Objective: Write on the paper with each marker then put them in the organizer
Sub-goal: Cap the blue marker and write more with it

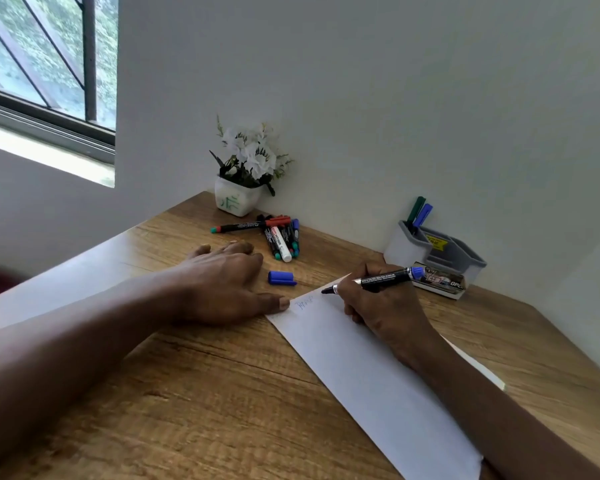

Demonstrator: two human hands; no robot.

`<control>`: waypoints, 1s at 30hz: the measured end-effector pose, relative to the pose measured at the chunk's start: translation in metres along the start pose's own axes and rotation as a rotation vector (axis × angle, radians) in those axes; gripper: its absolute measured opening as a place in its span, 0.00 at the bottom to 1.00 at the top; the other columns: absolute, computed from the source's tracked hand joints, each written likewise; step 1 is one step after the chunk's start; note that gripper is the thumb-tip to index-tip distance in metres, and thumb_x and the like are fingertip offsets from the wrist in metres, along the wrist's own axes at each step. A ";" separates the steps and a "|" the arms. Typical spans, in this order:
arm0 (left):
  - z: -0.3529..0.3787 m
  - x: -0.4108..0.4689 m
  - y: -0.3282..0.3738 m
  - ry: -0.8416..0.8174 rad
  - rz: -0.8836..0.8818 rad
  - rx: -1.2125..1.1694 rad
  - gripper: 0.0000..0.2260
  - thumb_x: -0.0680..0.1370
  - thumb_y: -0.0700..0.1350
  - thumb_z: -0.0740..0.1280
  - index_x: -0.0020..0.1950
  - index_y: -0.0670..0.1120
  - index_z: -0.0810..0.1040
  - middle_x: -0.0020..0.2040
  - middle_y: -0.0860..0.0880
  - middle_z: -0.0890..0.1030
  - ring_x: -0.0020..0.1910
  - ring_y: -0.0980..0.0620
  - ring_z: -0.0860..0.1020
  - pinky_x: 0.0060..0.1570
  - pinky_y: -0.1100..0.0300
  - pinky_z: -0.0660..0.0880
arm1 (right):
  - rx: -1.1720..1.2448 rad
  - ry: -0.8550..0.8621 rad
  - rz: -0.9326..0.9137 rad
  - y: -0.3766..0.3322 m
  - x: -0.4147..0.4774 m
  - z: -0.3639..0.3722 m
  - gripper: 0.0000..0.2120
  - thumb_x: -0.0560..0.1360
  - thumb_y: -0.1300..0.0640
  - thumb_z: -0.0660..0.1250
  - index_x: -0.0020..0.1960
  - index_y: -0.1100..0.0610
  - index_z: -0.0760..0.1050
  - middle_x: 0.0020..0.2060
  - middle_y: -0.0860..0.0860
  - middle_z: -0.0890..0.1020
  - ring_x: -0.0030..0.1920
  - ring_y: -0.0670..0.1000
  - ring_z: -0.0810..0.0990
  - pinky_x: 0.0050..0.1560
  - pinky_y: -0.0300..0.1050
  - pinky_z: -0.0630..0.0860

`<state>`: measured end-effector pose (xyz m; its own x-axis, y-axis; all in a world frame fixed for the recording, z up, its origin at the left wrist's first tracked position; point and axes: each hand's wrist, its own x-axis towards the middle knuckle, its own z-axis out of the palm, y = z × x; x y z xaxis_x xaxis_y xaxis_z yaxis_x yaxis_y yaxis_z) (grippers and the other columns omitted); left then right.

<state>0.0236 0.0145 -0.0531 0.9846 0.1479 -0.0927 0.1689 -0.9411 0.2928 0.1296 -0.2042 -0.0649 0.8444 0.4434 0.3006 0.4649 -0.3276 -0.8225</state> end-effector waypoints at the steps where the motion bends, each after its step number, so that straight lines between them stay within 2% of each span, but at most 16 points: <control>1: 0.000 0.000 0.000 0.001 -0.001 -0.001 0.40 0.76 0.73 0.56 0.82 0.51 0.57 0.84 0.50 0.51 0.82 0.50 0.52 0.80 0.44 0.49 | -0.024 -0.008 -0.012 0.000 0.000 0.000 0.08 0.73 0.58 0.74 0.40 0.62 0.80 0.29 0.54 0.83 0.30 0.49 0.78 0.34 0.46 0.76; 3: 0.000 -0.001 0.000 0.005 -0.002 -0.004 0.40 0.76 0.73 0.57 0.81 0.52 0.58 0.84 0.50 0.51 0.82 0.50 0.52 0.80 0.44 0.49 | -0.043 -0.029 -0.027 0.000 0.000 0.000 0.07 0.72 0.58 0.75 0.39 0.61 0.80 0.28 0.53 0.83 0.31 0.48 0.78 0.36 0.47 0.75; 6: 0.001 0.000 0.000 0.004 -0.002 -0.003 0.40 0.75 0.73 0.57 0.82 0.53 0.58 0.84 0.51 0.51 0.82 0.50 0.52 0.80 0.44 0.49 | -0.017 -0.013 -0.005 0.001 0.002 0.000 0.08 0.72 0.59 0.74 0.36 0.59 0.79 0.25 0.51 0.79 0.28 0.48 0.75 0.34 0.45 0.71; 11: 0.000 -0.001 0.000 -0.001 -0.008 0.000 0.40 0.75 0.73 0.57 0.82 0.53 0.56 0.84 0.51 0.50 0.82 0.49 0.52 0.80 0.45 0.51 | -0.011 -0.058 -0.001 0.001 0.000 -0.001 0.08 0.73 0.58 0.74 0.39 0.62 0.81 0.26 0.50 0.80 0.29 0.46 0.75 0.36 0.45 0.73; 17: 0.000 0.000 -0.002 0.003 -0.012 -0.003 0.41 0.74 0.73 0.58 0.82 0.54 0.55 0.84 0.51 0.51 0.82 0.49 0.53 0.80 0.45 0.53 | -0.024 -0.030 -0.003 0.000 0.001 -0.001 0.10 0.72 0.59 0.74 0.33 0.54 0.78 0.26 0.49 0.78 0.29 0.47 0.74 0.35 0.44 0.71; 21: 0.000 0.001 -0.002 0.002 -0.013 -0.007 0.42 0.74 0.74 0.58 0.82 0.54 0.55 0.84 0.52 0.51 0.82 0.49 0.53 0.80 0.45 0.53 | -0.021 0.011 0.008 0.002 0.004 -0.001 0.09 0.71 0.58 0.73 0.33 0.55 0.78 0.25 0.49 0.78 0.29 0.48 0.74 0.35 0.45 0.71; 25: 0.000 0.001 -0.003 0.003 -0.014 -0.010 0.41 0.74 0.73 0.58 0.82 0.54 0.56 0.84 0.52 0.52 0.81 0.48 0.54 0.79 0.44 0.54 | -0.046 0.002 0.000 0.003 0.003 0.000 0.07 0.73 0.59 0.74 0.38 0.58 0.80 0.27 0.51 0.81 0.29 0.46 0.77 0.35 0.44 0.74; 30: 0.000 0.002 -0.004 0.005 -0.016 -0.009 0.42 0.73 0.74 0.58 0.82 0.55 0.56 0.84 0.52 0.51 0.81 0.48 0.54 0.79 0.44 0.54 | -0.063 0.035 -0.001 0.004 0.004 0.000 0.09 0.72 0.57 0.73 0.38 0.62 0.79 0.26 0.50 0.79 0.29 0.47 0.76 0.35 0.45 0.73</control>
<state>0.0245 0.0180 -0.0547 0.9821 0.1639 -0.0929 0.1846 -0.9359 0.3001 0.1351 -0.2037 -0.0667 0.8524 0.4146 0.3186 0.4802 -0.3795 -0.7908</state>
